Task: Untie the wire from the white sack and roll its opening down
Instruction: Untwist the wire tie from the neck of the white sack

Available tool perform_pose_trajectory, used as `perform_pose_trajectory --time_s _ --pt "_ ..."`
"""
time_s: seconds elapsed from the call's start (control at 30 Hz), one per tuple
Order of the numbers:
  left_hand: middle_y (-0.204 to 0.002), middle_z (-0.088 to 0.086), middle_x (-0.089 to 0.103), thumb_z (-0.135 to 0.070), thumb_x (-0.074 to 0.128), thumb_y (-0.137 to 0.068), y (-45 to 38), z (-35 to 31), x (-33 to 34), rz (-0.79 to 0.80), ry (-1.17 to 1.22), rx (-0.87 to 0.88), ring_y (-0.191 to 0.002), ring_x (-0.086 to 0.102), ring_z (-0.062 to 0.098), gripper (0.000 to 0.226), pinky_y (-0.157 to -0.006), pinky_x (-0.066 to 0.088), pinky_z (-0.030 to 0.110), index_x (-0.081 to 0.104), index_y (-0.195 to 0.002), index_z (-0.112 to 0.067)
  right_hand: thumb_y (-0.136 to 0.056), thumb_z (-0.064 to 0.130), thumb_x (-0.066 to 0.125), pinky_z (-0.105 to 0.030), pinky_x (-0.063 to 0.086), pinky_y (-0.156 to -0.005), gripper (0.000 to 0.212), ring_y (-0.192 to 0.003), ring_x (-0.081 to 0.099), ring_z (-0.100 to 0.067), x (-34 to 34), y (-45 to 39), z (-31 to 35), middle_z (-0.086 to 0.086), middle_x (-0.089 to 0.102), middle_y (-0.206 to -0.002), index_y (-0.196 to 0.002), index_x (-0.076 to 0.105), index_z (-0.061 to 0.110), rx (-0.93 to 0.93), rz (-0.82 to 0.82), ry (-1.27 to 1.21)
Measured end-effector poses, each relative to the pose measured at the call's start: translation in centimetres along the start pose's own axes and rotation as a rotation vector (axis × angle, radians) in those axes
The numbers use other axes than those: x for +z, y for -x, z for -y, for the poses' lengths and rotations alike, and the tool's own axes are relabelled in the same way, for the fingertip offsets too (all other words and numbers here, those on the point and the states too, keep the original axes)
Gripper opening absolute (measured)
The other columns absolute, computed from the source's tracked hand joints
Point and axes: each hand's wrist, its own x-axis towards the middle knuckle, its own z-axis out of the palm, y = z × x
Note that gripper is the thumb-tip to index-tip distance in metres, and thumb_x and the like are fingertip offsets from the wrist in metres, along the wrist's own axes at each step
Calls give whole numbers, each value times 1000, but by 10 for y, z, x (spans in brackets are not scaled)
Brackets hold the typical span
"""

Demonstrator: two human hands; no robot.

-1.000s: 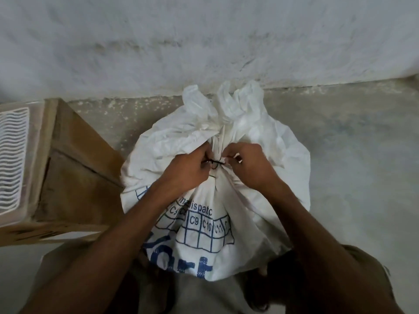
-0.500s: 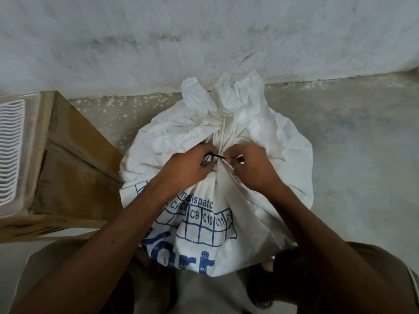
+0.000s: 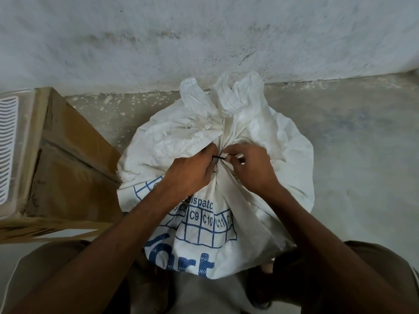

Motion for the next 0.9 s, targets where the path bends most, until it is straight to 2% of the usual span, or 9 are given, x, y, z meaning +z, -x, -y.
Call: perform_pose_trajectory --time_s 0.13,0.27,0.4,0.53,0.67,0.83,0.9 --pt "-93 -5 56 -35 39 -101 0 0 0 35 57 -15 -77 64 20 18 -56 57 39 47 -112 -24 -88 8 65 -41 58 -85 24 -90 69 -16 2 -2 3 1 75 -101 -105 79 19 -31 -25 73" --pt "-86 -5 60 -29 53 -99 0 6 -3 50 233 -60 -71 60 12 17 -65 57 37 52 -115 -27 -87 10 67 -40 55 -85 23 -86 71 -18 2 -3 4 2 73 -100 -103 79 21 -25 -47 116" --pt "-89 -8 63 -26 63 -95 -2 10 -5 81 390 -134 -78 64 12 21 -74 58 37 53 -113 -32 -88 14 66 -41 56 -80 19 -81 68 -17 4 -3 5 3 72 -93 -99 78 24 -38 -96 167" --pt "-93 -11 65 -26 70 -91 -1 12 -5 31 456 -223 -86 65 3 19 -79 53 22 56 -104 -25 -89 21 67 -41 55 -79 15 -82 67 -18 5 -3 9 4 71 -91 -99 77 25 -30 -75 211" --pt "-96 -6 67 -22 75 -88 -1 14 -4 8 560 -307 -90 66 4 20 -82 51 12 59 -100 -19 -84 19 74 -36 55 -79 16 -87 67 -14 2 -5 12 7 72 -92 -98 78 25 -33 -60 215" --pt "-96 -5 66 -17 76 -87 -3 14 -9 43 608 -293 -91 66 6 20 -83 53 16 61 -100 -19 -85 20 75 -36 56 -78 16 -82 68 -13 3 -4 9 8 74 -94 -99 80 25 -46 -83 184" --pt "-96 -8 65 -14 74 -87 -3 13 -10 61 615 -296 -91 65 6 20 -79 50 9 64 -102 -23 -85 20 75 -39 55 -79 17 -86 68 -16 6 -2 8 7 75 -94 -100 80 25 -83 -102 221"
